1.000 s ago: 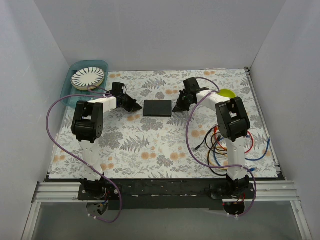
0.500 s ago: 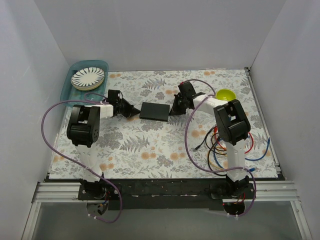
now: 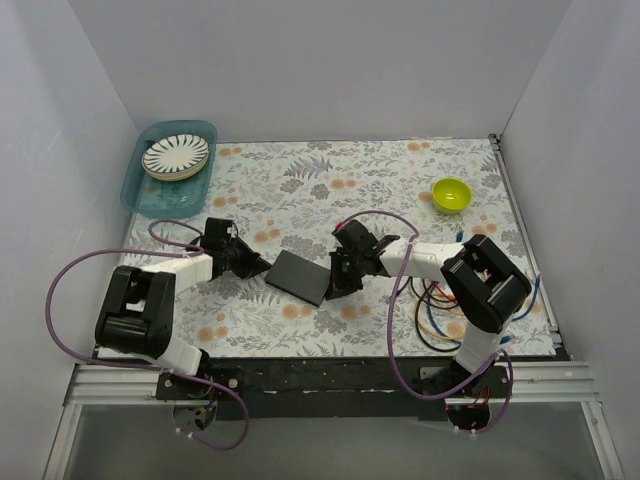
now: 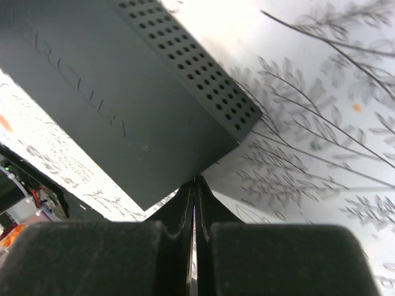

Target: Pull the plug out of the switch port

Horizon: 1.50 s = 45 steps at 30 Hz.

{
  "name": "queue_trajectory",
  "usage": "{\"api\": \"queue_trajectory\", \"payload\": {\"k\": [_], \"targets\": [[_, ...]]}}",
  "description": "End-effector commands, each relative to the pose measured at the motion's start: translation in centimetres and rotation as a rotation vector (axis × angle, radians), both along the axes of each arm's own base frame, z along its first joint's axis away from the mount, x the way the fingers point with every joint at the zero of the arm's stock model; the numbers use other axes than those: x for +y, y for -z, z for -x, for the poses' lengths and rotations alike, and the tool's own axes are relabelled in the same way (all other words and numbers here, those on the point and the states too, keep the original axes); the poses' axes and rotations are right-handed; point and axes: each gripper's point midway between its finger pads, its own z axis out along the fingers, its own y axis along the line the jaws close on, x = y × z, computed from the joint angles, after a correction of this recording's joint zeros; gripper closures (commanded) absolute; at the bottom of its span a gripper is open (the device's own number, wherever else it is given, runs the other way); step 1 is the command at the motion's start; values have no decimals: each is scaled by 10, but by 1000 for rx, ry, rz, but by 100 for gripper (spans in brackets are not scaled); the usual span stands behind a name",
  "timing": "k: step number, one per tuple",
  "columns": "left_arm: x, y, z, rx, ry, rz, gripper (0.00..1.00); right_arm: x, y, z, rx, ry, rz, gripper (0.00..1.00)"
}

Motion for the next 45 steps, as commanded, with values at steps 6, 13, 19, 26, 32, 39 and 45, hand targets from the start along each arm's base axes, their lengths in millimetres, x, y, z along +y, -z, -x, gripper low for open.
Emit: {"api": "queue_trajectory", "payload": {"k": [6,13,19,26,32,39,45], "targets": [[-21,-24,56,13,111,73,100,-18,6,-27,-47,96,87,99],[-18,-28,59,5,100,67,100,-33,17,-40,-40,141,140,99],[-14,-24,59,-2,82,45,100,-36,19,-57,-60,170,157,99],[-11,-23,53,-6,56,31,100,-37,22,-71,-78,176,169,99],[8,-39,39,-40,13,-80,66,-78,-12,-62,-190,199,258,99],[30,-94,-4,-172,0,-255,19,-127,-116,-81,-496,261,359,70],[22,-133,-35,-317,103,-298,2,-132,-178,-73,-757,233,317,30]]}}
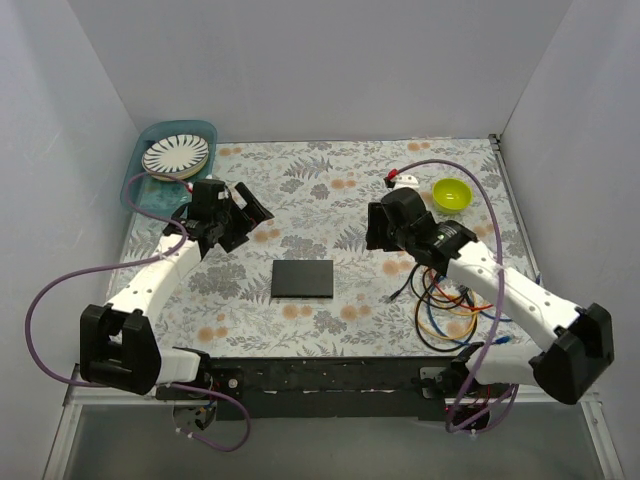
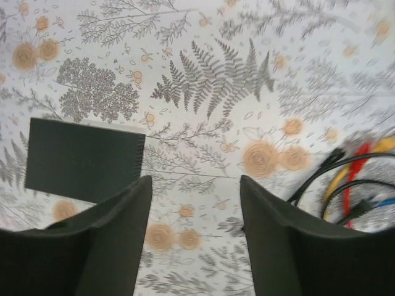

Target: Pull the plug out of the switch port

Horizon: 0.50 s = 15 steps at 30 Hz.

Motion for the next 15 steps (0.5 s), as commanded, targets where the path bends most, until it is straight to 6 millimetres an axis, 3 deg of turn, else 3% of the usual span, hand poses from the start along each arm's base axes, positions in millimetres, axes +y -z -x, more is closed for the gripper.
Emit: {"api": "queue_trajectory", "payload": {"k": [1,6,9,15], "targets": [[12,-14,-13,-53,43,-126,2,-19,-41,7,-215,-14,82,2],[11,-7,-11,-37,83,-150,2,-28,-42,20,-311,-22,122,1],[-1,-1,-6,-31,125,-94,2,-33,-41,27,-331,-33,131,1],[-15,10,-1,-10,209,-107,2,-40,-60,33,-452,-41,39,1]]}}
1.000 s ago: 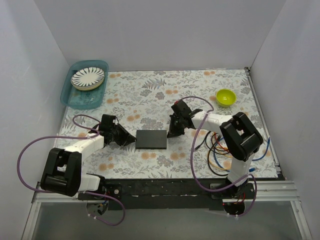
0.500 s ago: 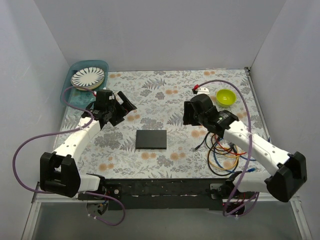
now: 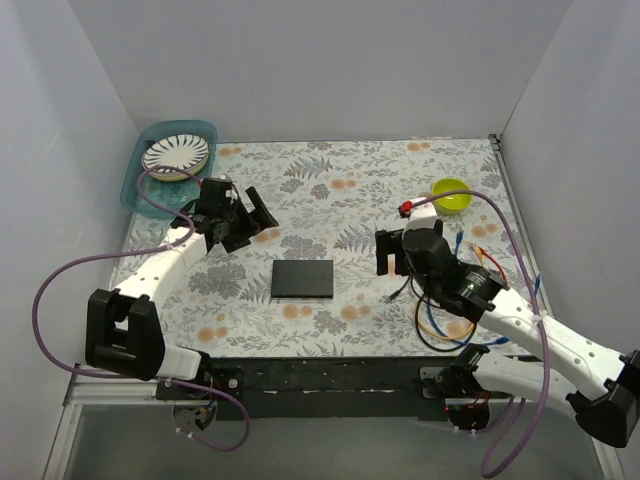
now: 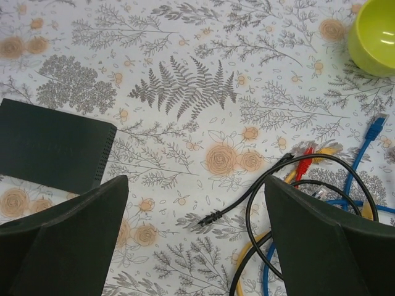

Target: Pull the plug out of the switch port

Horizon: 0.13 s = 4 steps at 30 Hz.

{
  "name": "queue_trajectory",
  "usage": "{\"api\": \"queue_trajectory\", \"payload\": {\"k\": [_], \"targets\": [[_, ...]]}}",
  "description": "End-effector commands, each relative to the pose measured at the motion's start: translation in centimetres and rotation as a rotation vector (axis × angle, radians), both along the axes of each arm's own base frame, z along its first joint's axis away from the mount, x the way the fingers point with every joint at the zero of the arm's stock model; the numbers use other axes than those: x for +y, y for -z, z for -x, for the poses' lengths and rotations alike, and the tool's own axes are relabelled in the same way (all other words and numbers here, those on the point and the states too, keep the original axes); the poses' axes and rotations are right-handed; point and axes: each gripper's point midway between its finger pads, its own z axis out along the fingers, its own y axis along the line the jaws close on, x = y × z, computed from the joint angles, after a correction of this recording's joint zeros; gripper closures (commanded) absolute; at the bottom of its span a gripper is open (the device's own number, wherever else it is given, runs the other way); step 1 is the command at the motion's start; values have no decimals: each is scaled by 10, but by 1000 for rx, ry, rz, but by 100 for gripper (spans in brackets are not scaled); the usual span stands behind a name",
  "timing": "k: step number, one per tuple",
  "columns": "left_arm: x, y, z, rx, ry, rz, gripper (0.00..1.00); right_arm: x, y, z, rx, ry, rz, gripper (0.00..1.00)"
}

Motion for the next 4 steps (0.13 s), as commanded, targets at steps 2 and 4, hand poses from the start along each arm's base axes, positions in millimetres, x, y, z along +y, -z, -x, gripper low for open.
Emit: {"api": "queue_trajectory", "payload": {"k": [2,4], "targets": [[-13,0,0,-8,93,-20,2,-7,-36,-5,-190,4,-93,2],[-15,-6,-6,-19,92,-29,2,-20,-36,-8,-209,82,-103,1]]}}
